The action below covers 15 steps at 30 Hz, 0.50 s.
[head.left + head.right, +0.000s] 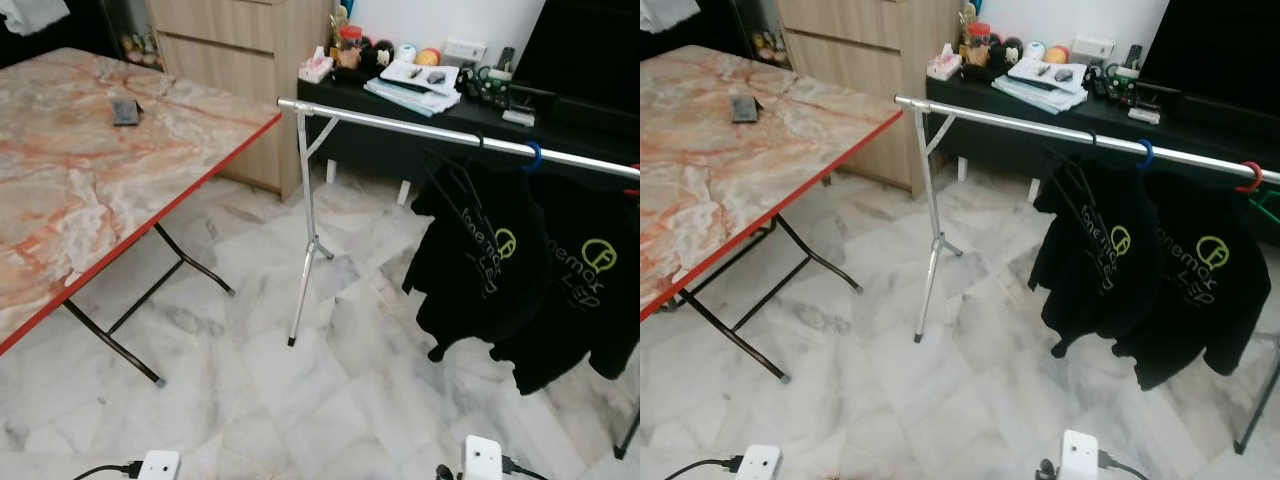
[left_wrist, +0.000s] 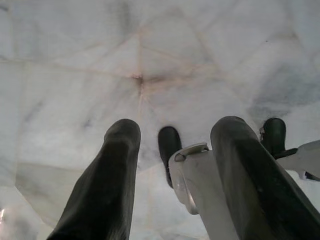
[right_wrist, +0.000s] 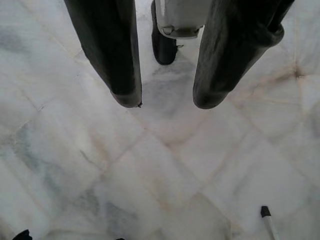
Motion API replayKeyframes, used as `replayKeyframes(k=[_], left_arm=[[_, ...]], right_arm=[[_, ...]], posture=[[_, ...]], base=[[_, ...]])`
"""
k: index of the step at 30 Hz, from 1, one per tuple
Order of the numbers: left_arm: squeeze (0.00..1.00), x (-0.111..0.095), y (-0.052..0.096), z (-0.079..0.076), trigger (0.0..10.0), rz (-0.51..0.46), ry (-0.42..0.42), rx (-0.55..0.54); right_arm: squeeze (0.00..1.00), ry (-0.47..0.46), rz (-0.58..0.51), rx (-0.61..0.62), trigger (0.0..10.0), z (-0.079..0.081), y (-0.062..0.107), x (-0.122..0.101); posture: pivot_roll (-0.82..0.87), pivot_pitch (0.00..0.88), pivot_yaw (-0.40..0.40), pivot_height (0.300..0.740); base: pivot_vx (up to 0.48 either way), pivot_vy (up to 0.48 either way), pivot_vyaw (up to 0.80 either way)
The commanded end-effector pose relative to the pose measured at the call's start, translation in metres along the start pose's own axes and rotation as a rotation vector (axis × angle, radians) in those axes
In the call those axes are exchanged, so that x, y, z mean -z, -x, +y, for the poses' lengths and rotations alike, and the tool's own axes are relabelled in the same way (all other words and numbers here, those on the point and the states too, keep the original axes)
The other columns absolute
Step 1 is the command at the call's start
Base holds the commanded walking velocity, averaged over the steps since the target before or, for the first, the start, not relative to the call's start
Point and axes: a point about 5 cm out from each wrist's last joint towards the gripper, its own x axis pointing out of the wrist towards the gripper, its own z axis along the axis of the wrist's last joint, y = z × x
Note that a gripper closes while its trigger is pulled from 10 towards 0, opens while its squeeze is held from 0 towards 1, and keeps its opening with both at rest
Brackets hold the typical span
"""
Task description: Hang hanger
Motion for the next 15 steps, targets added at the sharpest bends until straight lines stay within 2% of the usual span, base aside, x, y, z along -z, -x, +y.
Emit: replayKeyframes(k=[1,9,15], left_arm=[[0.0,-0.0059,-0.0051,-0.0173,10.0,-0.025,-0.016,-0.005],[0.0,-0.0045,-0.0046,-0.016,10.0,-0.026,0.008,-0.023],[0.0,-0.0014,-0.0039,-0.0146,10.0,-0.018,0.031,-0.039]], right_arm=[[0.0,-0.001,0.084,-0.067,10.0,0.0156,0.0017,0.0158],[0.0,0.0,0.089,-0.063,10.0,0.0144,0.0029,0.0203],[0.0,-0.005,0.095,-0.058,10.0,0.0136,0.0041,0.0243]], posture=[[-0.02,0.042,-0.066,0.74],[0.0,0.01,-0.07,0.74],[0.0,0.0,-0.075,0.74]], base=[[0.0,-0.311,0.0],[0.0,-0.305,0.0],[0.0,0.0,0.0]])
